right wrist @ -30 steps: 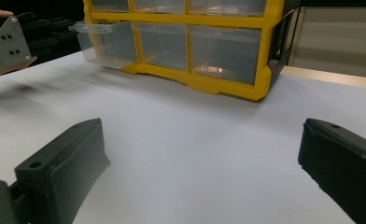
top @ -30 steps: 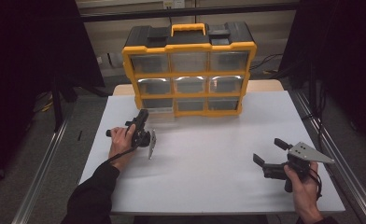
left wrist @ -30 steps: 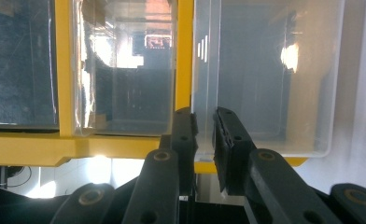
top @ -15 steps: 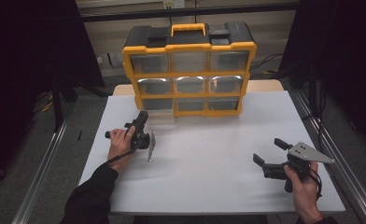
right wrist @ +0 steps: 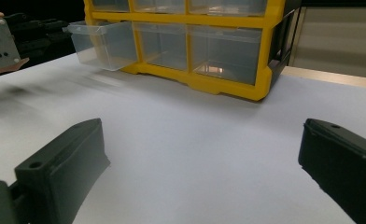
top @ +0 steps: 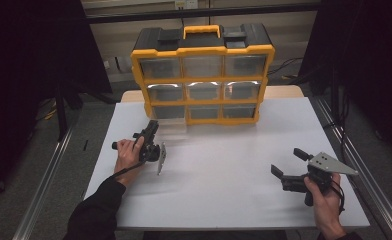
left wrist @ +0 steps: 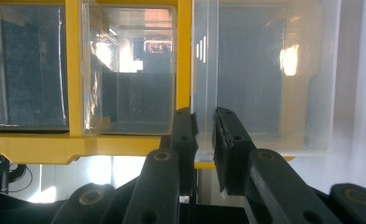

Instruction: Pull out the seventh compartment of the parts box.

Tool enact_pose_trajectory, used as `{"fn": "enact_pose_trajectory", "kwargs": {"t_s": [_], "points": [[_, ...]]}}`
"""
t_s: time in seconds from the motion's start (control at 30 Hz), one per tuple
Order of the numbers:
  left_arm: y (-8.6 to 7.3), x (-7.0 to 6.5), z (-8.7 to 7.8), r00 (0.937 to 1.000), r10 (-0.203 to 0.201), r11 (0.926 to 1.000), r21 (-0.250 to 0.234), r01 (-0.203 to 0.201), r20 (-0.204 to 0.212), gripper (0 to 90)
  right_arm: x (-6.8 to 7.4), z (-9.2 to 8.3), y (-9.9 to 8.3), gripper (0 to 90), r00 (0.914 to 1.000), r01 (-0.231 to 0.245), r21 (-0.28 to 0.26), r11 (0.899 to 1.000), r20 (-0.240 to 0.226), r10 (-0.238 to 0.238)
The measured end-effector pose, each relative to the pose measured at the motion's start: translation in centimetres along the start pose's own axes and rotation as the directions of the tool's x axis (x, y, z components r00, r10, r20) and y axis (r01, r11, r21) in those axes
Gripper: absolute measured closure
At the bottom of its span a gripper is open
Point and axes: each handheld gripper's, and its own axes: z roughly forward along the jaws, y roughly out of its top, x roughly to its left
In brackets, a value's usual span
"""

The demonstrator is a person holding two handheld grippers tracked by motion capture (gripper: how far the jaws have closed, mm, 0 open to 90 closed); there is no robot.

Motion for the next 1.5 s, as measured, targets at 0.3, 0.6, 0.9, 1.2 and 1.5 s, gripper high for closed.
{"fn": "enact_pose_trajectory", "kwargs": {"t_s": [0.3,0.6,0.9,1.2,1.5], "points": [[0.1,-0.1,-0.2,1.0000,0.002,1.0000,-0.002,-0.002,-0.006,79.5,0.0,0.0,0.0,0.4,1.0000,-0.001,0.000,1.000,-0.001,0.001],[0.2,0.0,-0.5,1.0000,0.001,1.0000,0.003,-0.001,0.002,79.6,0.0,0.0,0.0,0.4,1.0000,0.001,0.001,1.000,-0.001,-0.001],[0.1,0.1,-1.0,0.9999,-0.008,0.9998,-0.016,0.008,0.007,79.6,0.0,0.0,0.0,0.4,1.0000,0.000,0.000,1.000,-0.001,0.000],[0.3,0.0,-1.3,1.0000,-0.009,0.9999,-0.013,0.009,0.000,79.6,0.0,0.0,0.0,0.4,1.0000,0.000,-0.001,1.000,0.000,0.000],[0.2,0.0,-1.7,0.9999,-0.012,0.9998,-0.015,0.012,-0.002,79.6,0.0,0.0,0.0,0.4,1.0000,0.001,-0.001,1.000,-0.001,-0.001]]}}
